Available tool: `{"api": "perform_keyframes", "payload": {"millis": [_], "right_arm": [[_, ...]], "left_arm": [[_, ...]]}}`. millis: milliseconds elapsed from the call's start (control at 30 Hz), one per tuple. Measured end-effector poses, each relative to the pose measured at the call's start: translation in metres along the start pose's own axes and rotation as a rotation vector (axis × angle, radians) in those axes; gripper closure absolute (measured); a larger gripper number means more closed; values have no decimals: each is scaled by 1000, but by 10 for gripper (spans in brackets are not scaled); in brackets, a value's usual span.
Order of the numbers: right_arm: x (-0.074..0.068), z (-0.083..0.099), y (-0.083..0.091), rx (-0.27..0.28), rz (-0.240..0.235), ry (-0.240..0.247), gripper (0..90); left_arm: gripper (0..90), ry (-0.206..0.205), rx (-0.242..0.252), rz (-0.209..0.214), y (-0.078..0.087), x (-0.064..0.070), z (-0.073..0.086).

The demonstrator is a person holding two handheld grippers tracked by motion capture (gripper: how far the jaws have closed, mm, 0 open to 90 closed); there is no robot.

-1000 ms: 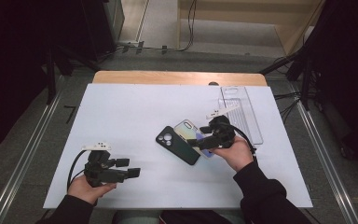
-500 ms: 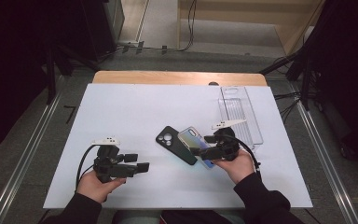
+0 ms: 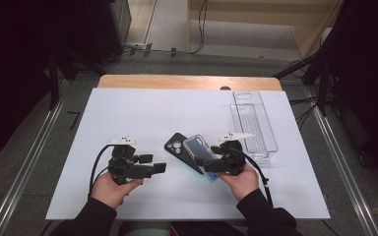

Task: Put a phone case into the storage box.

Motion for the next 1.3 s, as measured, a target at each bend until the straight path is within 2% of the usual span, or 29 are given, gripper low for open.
{"api": "perform_keyframes", "payload": {"millis": [67,167,333,433,500,633,800,967,1067,1167,1300], "right_arm": [[-1,0,-2,12,4,-8,151],[-5,1,-4,11,28,21,151],[-11,0,-8,32,32,18,151],[-15,-1,-15,50,36,13,151],[-16,-1,-16,52,35,15,151],[-20,-1,-25,55,39,38,151],[-27,-5,-30,86,24,-1,151],[-33,-9,-31,118,39,21,151],[-35,-11,-32,127,22,0,151],[-40,-13,-34,141,-9,-40,151],[-46,-15,-38,152,-24,-46,151]], "left_arm": [[242,-4,8,8,-2,0,-2],[241,20,5,0,-5,-2,-5],[241,64,19,-22,-9,-5,-14],[241,57,32,-49,-12,-7,-19],[241,58,35,-52,-14,-7,-22],[239,49,20,-68,-19,-7,-26],[241,56,19,-88,-22,-7,-33],[257,79,22,-98,-23,-10,-39],[257,93,24,-101,-25,-12,-42],[271,109,26,-108,-28,-14,-45],[286,113,29,-124,-34,-15,-47]]}}
Point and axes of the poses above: each handheld gripper's, and its own axes: y roughly backward along the jaws, z roughly out of its underside, x roughly to its right, the point moved 9 cm from there along -y, roughly forward along the jaws, and after that the axes turned 2 degrees about x, right-handed, at the moved point
